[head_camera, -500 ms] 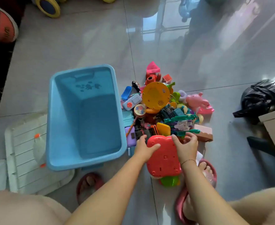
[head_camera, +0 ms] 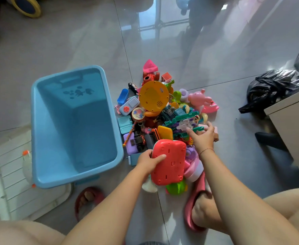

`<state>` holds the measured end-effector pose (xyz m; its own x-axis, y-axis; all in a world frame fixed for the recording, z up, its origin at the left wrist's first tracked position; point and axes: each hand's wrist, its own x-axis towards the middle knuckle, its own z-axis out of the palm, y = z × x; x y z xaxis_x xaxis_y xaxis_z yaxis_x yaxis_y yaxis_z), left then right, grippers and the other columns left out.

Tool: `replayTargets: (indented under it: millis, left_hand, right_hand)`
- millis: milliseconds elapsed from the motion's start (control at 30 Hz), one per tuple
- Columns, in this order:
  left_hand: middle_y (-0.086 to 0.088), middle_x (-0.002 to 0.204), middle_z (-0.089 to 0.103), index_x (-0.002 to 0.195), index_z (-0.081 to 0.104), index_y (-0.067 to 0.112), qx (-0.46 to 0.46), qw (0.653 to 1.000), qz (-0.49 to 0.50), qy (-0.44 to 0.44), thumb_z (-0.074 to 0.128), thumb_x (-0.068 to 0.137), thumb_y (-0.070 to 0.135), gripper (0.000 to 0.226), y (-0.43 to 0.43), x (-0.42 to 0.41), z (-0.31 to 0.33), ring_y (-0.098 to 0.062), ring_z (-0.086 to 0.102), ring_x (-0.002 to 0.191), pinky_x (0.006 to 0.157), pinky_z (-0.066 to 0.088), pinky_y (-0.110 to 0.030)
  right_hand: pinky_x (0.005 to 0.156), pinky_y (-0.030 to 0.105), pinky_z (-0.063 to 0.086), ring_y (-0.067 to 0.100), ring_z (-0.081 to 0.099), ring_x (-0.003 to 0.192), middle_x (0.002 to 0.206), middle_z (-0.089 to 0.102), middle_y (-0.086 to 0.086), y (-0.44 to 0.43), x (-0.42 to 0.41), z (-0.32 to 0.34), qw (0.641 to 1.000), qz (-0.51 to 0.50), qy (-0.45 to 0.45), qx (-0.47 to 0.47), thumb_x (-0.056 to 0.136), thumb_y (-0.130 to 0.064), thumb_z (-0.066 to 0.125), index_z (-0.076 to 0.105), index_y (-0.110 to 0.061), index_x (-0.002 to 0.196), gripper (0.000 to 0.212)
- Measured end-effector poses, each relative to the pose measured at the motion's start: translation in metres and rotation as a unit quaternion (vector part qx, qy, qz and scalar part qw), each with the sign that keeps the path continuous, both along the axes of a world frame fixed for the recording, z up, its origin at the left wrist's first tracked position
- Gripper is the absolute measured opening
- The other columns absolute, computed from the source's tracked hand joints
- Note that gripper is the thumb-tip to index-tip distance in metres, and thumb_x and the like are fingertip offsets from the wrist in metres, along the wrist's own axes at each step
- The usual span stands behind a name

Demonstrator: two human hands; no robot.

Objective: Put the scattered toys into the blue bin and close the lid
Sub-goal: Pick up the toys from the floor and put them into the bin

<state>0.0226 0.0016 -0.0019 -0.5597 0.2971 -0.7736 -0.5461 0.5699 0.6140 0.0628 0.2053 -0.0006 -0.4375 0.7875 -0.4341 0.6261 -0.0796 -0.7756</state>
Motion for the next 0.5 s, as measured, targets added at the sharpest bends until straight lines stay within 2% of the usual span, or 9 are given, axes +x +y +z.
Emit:
replayTargets:
  millis: [67,167,267,367,433,500]
  left_hand:
    - [-0.002,0.100,0.066,0.103,0.062,0.019,0.021,1.000,0.009,0.020,0.073,0.079,0.029,0.028,-0.002,-0.008,0.011,-0.015,0.062,0.088,0.073,0.053,-0.030]
    - [-0.003,0.102,0.067,0.110,0.062,0.013,0.055,0.997,0.042,0.041,0.073,0.080,0.025,0.034,-0.006,-0.026,0.030,-0.016,0.063,0.089,0.068,0.050,-0.022]
    - [-0.004,0.104,0.069,0.106,0.065,0.017,0.068,0.993,0.060,0.077,0.076,0.077,0.027,0.033,-0.009,-0.045,0.050,-0.021,0.065,0.096,0.079,0.054,-0.032]
    - [-0.004,0.099,0.070,0.099,0.066,0.024,0.093,0.988,0.069,0.101,0.079,0.073,0.027,0.029,-0.009,-0.060,0.076,-0.022,0.066,0.094,0.082,0.056,-0.039]
    - [-0.005,0.096,0.070,0.103,0.067,0.019,0.129,0.981,0.083,0.116,0.078,0.074,0.020,0.031,-0.009,-0.069,0.098,-0.022,0.066,0.090,0.074,0.058,-0.031]
    - [-0.004,0.096,0.070,0.109,0.066,0.014,0.147,0.974,0.086,0.152,0.077,0.076,0.016,0.035,-0.012,-0.078,0.121,-0.016,0.065,0.087,0.067,0.054,-0.019]
  right_hand:
    - [0.104,0.047,0.040,0.030,0.043,0.124,0.138,0.041,0.015,0.013,-0.012,-0.001,0.999,0.039,-0.011,-0.007,0.071,-0.033,0.078,0.026,-0.019,0.141,0.088]
    - [0.098,0.049,0.046,0.032,0.053,0.113,0.124,0.053,0.016,0.026,-0.027,-0.005,0.995,0.070,-0.011,-0.076,0.072,-0.026,0.078,0.038,-0.015,0.132,0.073]
    - [0.089,0.046,0.053,0.030,0.059,0.101,0.120,0.059,0.018,0.034,-0.031,-0.012,0.991,0.054,-0.036,-0.120,0.071,-0.020,0.080,0.053,-0.007,0.121,0.058]
    - [0.069,0.034,0.057,0.031,0.063,0.092,0.116,0.062,0.020,0.035,-0.029,-0.010,0.986,0.047,-0.017,-0.158,0.072,-0.018,0.080,0.063,-0.007,0.112,0.045]
    - [0.056,0.026,0.055,0.033,0.064,0.094,0.115,0.061,0.020,0.035,-0.030,-0.001,0.986,0.023,0.024,-0.166,0.072,-0.015,0.079,0.067,-0.010,0.099,0.030]
    - [0.052,0.023,0.053,0.029,0.065,0.088,0.110,0.064,0.019,0.033,-0.033,0.016,0.986,-0.006,0.061,-0.157,0.073,-0.013,0.078,0.066,-0.011,0.095,0.026]
